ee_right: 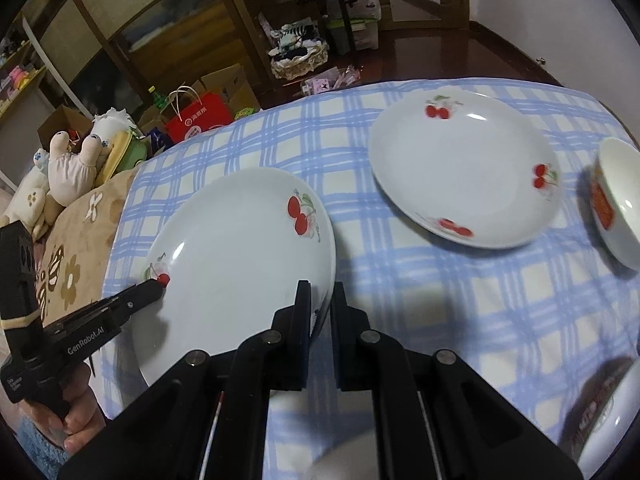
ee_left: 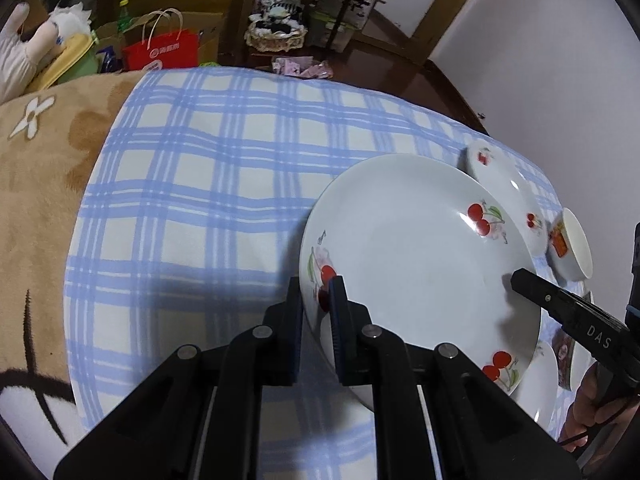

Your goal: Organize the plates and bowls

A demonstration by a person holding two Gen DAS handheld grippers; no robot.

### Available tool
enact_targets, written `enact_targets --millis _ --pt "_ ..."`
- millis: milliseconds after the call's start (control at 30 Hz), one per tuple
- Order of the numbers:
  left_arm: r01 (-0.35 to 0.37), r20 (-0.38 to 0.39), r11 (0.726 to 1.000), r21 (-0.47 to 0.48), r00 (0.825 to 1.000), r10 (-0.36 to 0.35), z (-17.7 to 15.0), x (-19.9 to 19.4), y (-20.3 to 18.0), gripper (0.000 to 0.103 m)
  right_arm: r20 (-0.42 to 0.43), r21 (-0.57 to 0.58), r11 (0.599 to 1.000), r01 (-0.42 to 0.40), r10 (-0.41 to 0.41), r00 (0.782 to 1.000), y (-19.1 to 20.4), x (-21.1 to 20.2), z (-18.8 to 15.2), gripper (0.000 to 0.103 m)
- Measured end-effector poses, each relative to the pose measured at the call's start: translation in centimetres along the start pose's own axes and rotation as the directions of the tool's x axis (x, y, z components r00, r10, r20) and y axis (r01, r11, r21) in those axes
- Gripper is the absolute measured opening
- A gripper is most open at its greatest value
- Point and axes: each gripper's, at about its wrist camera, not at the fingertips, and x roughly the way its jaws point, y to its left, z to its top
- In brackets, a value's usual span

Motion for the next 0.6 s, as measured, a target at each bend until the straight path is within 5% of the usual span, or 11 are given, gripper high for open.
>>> enact_targets --millis 600 --pt "0.081 -0.028 0.985 0.151 0.997 -0.077 -5.3 -4.0 -7.9 0.013 0.061 0.085 0.995 0.051 -0.056 0.997 -5.1 -9.9 -6.9 0.009"
